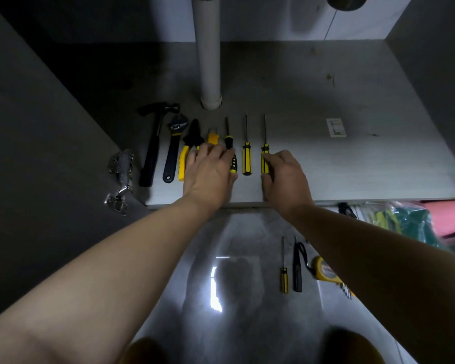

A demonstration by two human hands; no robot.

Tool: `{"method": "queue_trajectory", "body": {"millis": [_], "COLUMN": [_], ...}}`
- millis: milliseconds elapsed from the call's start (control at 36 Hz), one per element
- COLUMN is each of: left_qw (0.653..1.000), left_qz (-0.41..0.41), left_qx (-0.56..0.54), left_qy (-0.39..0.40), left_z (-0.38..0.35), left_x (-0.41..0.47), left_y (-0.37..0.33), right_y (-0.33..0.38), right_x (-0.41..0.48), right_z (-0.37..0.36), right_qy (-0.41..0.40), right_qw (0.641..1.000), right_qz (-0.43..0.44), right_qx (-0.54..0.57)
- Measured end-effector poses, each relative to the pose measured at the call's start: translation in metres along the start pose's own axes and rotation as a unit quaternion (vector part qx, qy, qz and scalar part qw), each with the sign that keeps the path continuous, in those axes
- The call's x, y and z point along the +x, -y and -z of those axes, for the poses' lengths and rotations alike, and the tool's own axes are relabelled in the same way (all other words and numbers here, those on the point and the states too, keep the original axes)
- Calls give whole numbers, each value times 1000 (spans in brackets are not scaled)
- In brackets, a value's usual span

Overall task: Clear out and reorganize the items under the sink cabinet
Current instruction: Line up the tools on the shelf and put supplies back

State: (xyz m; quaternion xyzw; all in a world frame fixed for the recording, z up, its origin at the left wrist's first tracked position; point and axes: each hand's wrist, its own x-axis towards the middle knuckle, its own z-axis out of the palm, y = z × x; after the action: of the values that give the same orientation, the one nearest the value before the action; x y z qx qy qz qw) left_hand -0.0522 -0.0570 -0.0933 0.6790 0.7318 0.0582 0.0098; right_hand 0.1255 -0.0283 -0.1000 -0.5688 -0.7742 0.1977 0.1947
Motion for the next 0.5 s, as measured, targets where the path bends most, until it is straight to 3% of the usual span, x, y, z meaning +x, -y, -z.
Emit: {"method": "queue_trajectory", "body": {"millis": [500], "left_qw": [1000], "left_qz": [0], "left_qx": [-6], "left_qy": [-7], "left_z": [0], "left_x": [-4], "left_y": [2], "right_y": [-6], "right_x": [-4], "right_z": [1], "right_qy": [-2], "right_qw": [1000], "right_qz": [17], "right_qx": [14]}}
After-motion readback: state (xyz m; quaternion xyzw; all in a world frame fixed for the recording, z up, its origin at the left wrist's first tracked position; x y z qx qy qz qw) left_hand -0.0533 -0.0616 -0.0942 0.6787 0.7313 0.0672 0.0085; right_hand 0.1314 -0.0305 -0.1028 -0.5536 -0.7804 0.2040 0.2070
